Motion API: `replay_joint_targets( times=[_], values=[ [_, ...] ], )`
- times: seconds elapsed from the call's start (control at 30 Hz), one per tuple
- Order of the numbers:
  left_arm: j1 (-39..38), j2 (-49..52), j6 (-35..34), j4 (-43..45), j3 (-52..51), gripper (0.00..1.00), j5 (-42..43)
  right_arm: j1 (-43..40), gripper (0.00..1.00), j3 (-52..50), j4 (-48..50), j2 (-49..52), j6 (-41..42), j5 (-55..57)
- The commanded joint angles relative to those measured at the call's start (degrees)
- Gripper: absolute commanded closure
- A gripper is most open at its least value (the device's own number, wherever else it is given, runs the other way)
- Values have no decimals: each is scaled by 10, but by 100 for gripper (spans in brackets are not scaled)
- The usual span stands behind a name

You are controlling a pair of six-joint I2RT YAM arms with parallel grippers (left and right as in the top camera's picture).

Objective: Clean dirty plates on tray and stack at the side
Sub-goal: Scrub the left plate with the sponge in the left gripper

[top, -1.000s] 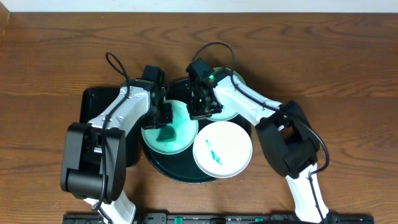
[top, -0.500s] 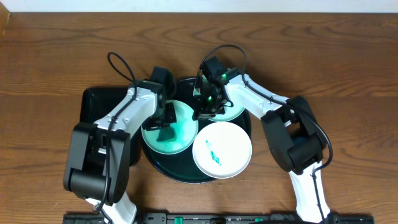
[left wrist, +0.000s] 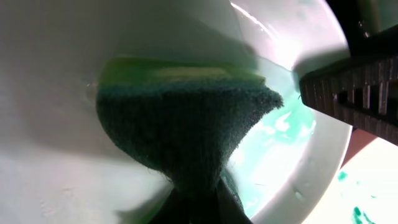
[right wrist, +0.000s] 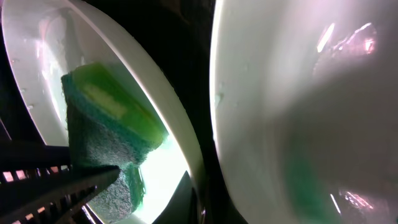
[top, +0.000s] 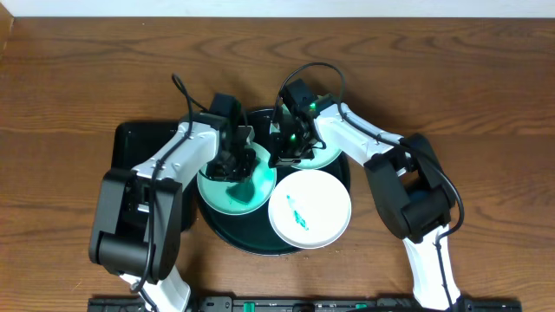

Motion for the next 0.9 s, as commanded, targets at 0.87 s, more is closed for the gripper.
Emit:
replay_joint_targets(
  times=[0.87],
  values=[
    [-58, 23, -146, -80, 59, 93, -86, -5, 99, -16, 0, 15, 8, 25]
  ],
)
